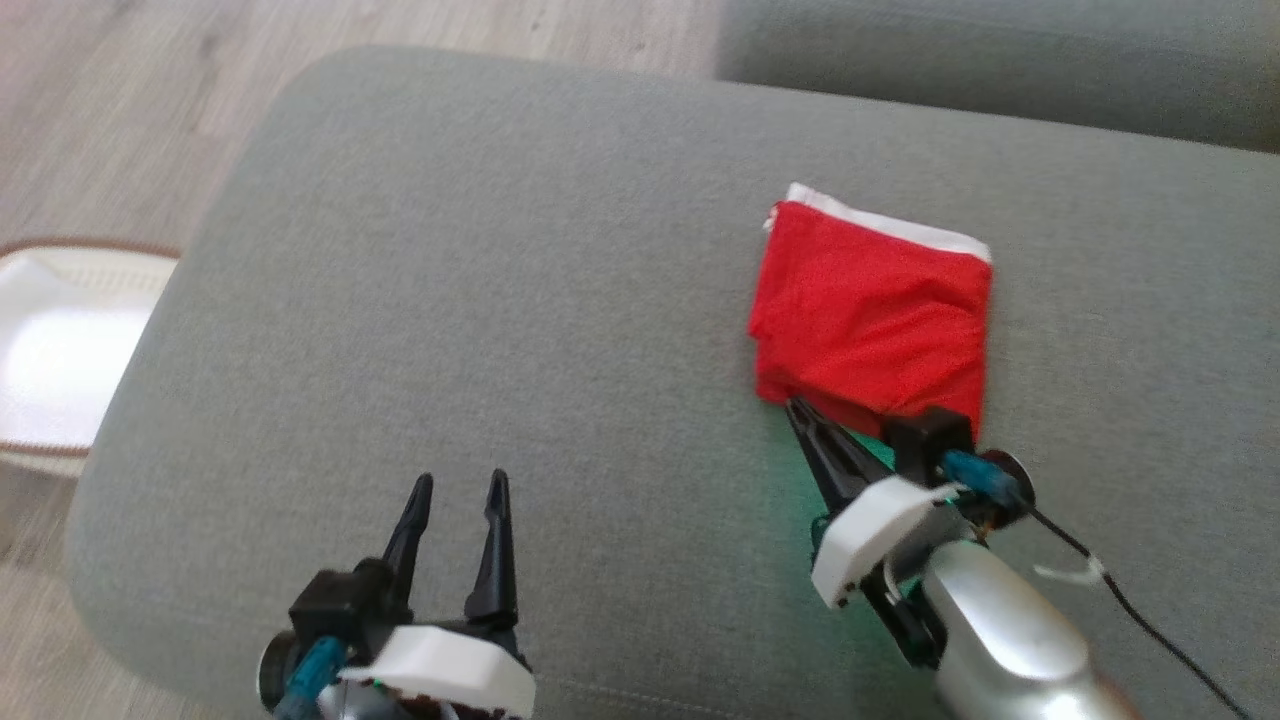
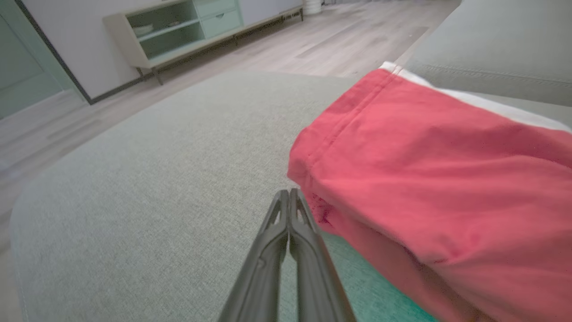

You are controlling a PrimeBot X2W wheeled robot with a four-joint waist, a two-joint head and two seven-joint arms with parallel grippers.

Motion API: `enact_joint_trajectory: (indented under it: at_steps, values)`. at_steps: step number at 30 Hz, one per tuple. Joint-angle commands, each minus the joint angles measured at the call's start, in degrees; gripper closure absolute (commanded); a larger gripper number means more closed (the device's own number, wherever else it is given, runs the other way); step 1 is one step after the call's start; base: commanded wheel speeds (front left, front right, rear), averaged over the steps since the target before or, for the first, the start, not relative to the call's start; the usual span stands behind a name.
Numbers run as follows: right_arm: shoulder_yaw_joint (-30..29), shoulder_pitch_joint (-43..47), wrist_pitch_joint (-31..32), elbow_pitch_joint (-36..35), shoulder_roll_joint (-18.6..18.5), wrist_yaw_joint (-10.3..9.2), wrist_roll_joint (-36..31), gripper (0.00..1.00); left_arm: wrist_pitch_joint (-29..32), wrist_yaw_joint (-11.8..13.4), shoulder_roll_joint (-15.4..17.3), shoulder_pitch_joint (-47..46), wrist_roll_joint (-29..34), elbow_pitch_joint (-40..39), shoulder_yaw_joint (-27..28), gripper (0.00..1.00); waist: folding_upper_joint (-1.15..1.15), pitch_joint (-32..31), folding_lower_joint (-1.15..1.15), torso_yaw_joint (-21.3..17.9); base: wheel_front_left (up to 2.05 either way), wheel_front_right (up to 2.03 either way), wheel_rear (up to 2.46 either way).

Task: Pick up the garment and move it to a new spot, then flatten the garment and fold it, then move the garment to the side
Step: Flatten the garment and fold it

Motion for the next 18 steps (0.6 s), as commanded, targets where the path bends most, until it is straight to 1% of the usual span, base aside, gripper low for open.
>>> enact_joint_trajectory:
  at_steps: [1, 3, 6, 7, 9, 10, 11, 12, 15, 18]
  values:
    - [0.33, 0.09, -0.89, -2.03, 1.05, 0.39, 0.13, 1.0, -0.71, 0.28, -0.17, -0.89, 0.15, -1.69, 2.01, 0.0, 0.0, -1.23, 0.0, -1.24, 0.0, 0.0, 0.0]
    - [-1.65, 2.19, -1.6, -4.02, 0.85, 0.39, -0.26, 1.0, -0.71, 0.24, -0.17, -0.13, 0.44, -1.63, 2.88, 0.0, 0.0, -2.24, 0.0, -2.33, 0.0, 0.0, 0.0]
    - [-6.14, 6.15, -2.77, -8.5, -1.19, 0.39, -2.05, 1.0, -0.71, -0.15, -0.17, 0.83, 1.01, -1.52, 4.29, 0.0, 0.0, -3.49, 0.0, -3.67, 0.0, 0.0, 0.0]
    - [-9.66, 9.51, -3.2, -11.91, -1.95, 0.39, -2.93, 0.83, -0.71, -0.59, -0.17, 1.64, 1.54, -1.32, 5.26, 0.0, 0.0, -4.37, 0.0, -4.65, 0.0, 0.0, 0.0]
    - [-12.95, 12.95, -3.46, -15.6, -2.58, 0.39, -4.09, 0.59, -0.71, -1.31, -0.15, 2.48, 2.23, -0.76, 6.17, 0.0, 0.0, -5.38, 0.0, -5.56, 0.0, 0.0, 0.0]
    - [-14.9, 14.69, -3.56, -17.48, -2.78, 0.39, -4.69, 0.42, -0.71, -1.71, -0.11, 2.9, 2.47, -0.45, 6.63, 0.0, 0.0, -5.84, 0.0, -5.99, 0.0, 0.0, 0.0]
    - [-16.87, 16.41, -3.65, -19.35, -2.83, 0.39, -5.29, 0.09, -0.71, -2.12, -0.04, 3.26, 2.74, -0.08, 7.03, 0.0, 0.0, -6.23, 0.0, -6.41, 0.0, 0.0, 0.0]
    - [-18.88, 18.11, -3.71, -21.01, -2.71, 0.39, -5.69, 0.0, -0.71, -2.52, 0.0, 3.54, 2.97, 0.31, 7.44, 0.0, 0.0, -6.58, 0.0, -6.84, 0.0, 0.0, 0.0]
    - [-24.38, 22.67, -3.8, -25.07, -2.02, 0.39, -7.11, 0.0, -0.71, -3.85, 0.04, 3.91, 3.63, 1.29, 8.39, 0.0, 0.0, -7.1, 0.0, -7.96, 0.0, 0.0, 0.0]
    - [-27.57, 26.24, -3.81, -27.47, -1.27, 0.39, -8.88, 0.0, -0.71, -4.87, 0.02, 4.08, 4.18, 2.1, 9.01, 0.0, 0.0, -7.59, 0.0, -8.91, 0.0, 0.0, 0.0]
